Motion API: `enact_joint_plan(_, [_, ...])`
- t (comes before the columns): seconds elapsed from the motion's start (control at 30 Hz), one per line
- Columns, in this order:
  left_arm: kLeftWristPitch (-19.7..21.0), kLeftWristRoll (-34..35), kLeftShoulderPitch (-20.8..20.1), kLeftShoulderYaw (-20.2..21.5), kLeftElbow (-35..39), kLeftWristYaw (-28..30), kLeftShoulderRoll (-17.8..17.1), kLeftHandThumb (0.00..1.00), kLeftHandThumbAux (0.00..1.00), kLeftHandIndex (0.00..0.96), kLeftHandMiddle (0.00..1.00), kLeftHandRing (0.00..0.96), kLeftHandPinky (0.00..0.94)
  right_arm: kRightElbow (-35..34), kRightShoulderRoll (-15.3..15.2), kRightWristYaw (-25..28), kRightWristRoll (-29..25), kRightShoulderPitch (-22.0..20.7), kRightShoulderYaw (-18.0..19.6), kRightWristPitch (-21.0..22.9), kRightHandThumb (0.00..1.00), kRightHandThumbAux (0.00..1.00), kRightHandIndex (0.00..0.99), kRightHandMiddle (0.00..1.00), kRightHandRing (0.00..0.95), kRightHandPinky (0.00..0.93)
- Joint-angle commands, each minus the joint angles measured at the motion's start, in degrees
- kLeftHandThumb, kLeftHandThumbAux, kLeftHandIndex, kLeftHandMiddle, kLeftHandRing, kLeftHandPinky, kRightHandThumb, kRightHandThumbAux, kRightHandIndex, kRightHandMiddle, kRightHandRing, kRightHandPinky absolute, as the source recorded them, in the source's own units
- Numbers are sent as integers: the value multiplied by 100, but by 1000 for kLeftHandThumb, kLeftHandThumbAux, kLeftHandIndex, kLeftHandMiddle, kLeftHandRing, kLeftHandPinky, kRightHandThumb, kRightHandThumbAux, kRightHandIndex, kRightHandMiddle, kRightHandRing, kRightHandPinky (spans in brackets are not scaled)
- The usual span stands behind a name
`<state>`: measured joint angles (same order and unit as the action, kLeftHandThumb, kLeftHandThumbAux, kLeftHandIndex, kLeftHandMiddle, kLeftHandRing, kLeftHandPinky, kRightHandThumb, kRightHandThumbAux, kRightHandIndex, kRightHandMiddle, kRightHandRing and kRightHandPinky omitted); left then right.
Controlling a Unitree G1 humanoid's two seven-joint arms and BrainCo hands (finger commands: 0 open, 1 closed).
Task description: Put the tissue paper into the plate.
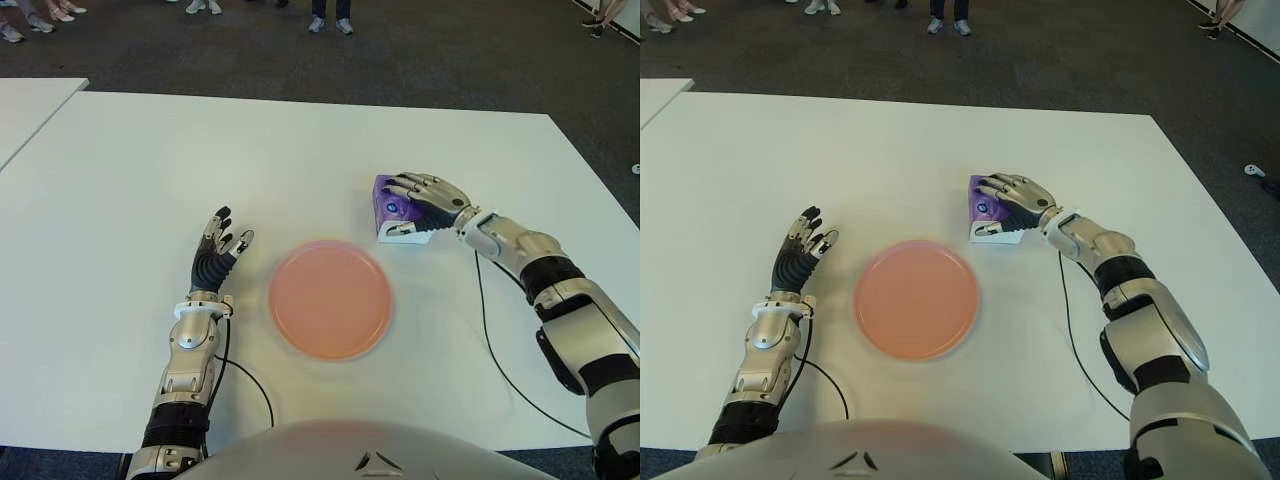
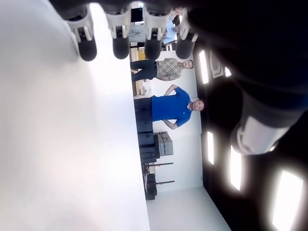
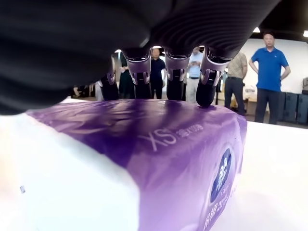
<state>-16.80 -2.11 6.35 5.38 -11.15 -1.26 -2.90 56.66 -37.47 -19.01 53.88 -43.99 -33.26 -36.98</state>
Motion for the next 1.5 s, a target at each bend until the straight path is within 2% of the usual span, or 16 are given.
enact_joint_plan(0.03, [97, 32, 64, -16, 24, -12, 19, 0, 558, 0, 0, 0, 0, 164, 83, -66, 88, -69, -125, 116, 331, 136, 0, 0, 0, 0])
enact_joint_plan(0.3, [56, 66, 76, -9, 23, 34, -6, 0, 558, 0, 0, 0, 0, 438, 138, -211, 98, -197, -242, 194, 339, 142, 0, 0, 0, 0])
enact_joint_plan(0.57, [64, 43, 94, -21, 52, -4, 8, 0, 551, 0, 0, 0, 0, 618, 161, -146, 34, -281, -292, 242, 337, 142, 0, 0, 0, 0])
enact_joint_plan(1.1, [127, 80, 150, -17, 141, 26, 5, 0, 560, 0, 0, 0, 0, 965, 241, -104, -157, -452, -206, 493, 335, 139, 0, 0, 0, 0])
enact_joint_plan(1.5, [111, 62, 186, -4, 140, -15, 15, 0, 555, 0, 0, 0, 0, 948, 212, 12, -448, -428, -11, 424, 330, 118, 0, 0, 0, 0])
